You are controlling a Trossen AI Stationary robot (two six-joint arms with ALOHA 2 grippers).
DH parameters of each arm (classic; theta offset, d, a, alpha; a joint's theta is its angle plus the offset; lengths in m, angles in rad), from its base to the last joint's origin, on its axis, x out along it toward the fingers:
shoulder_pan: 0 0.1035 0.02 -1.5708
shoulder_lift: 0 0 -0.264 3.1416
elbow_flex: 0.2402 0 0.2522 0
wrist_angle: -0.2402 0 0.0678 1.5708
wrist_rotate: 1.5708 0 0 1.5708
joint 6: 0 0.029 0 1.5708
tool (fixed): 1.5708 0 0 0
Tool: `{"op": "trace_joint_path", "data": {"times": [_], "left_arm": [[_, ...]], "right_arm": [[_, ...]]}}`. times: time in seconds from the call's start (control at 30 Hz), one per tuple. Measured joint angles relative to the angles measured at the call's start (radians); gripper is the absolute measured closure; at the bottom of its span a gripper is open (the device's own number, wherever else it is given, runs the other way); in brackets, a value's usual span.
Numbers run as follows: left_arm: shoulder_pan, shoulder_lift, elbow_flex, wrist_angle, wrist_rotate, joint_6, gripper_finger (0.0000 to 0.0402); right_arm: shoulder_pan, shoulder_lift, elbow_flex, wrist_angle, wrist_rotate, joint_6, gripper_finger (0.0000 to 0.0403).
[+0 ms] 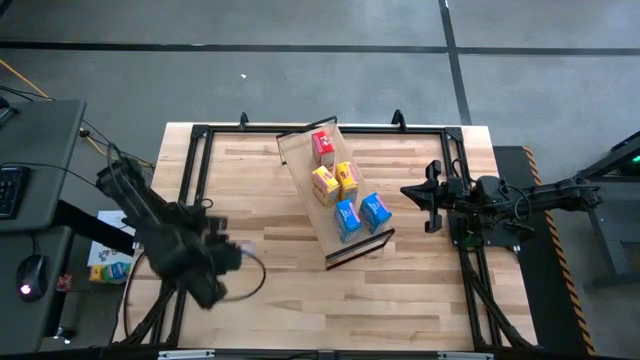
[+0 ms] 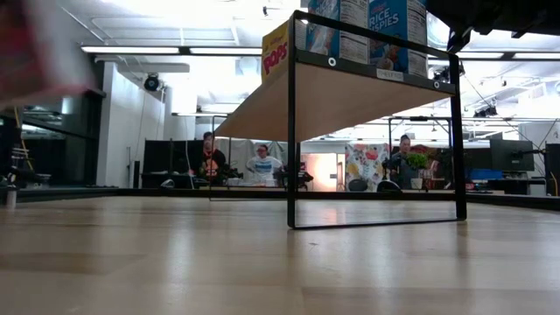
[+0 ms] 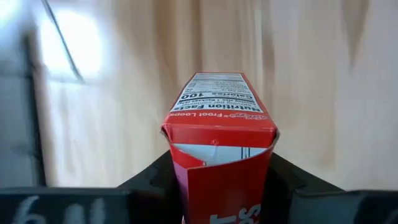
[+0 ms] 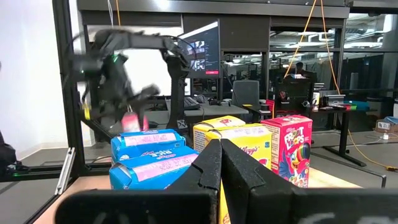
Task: Stack cereal on shelf
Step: Put the red cereal box on the shelf aligned with the other red cereal box
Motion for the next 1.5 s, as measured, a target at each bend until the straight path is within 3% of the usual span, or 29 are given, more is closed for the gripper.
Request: {"op": "trace_joint_path", "data": {"times": [0.17, 0.3, 0.5, 0.7, 1.0, 1.17, 1.5], "left_arm": [[0.189, -0.091, 0.114, 0.003, -0.233, 0.311, 0.0271], [0.409, -0.121, 0.159, 0.042, -0.297, 0.620, 0.0271], [0.684, -0.110, 0.158, 0.261, -0.152, 1.147, 0.0271], [0.837, -0.099, 0.158, 0.424, 0.001, 1.446, 0.0271], [0.918, 0.021, 0.158, 0.429, 0.081, 1.517, 0.0271], [0.924, 0.093, 0.158, 0.438, 0.068, 1.520, 0.0271], [0.920, 0.112, 0.158, 0.469, 0.033, 1.559, 0.0256]], "right_arm": [[0.000, 0.000, 0.000, 0.001, 0.000, 0.002, 0.0403], [0.000, 0.000, 0.000, 0.000, 0.000, 0.008, 0.0403], [0.000, 0.000, 0.000, -0.008, 0.000, 0.007, 0.0403], [0.000, 0.000, 0.000, -0.011, 0.000, 0.006, 0.0403], [0.000, 0.000, 0.000, -0.014, 0.000, 0.005, 0.0403], [0.000, 0.000, 0.000, -0.015, 0.000, 0.007, 0.0403], [0.000, 0.000, 0.000, -0.015, 0.000, 0.006, 0.0403]]}}
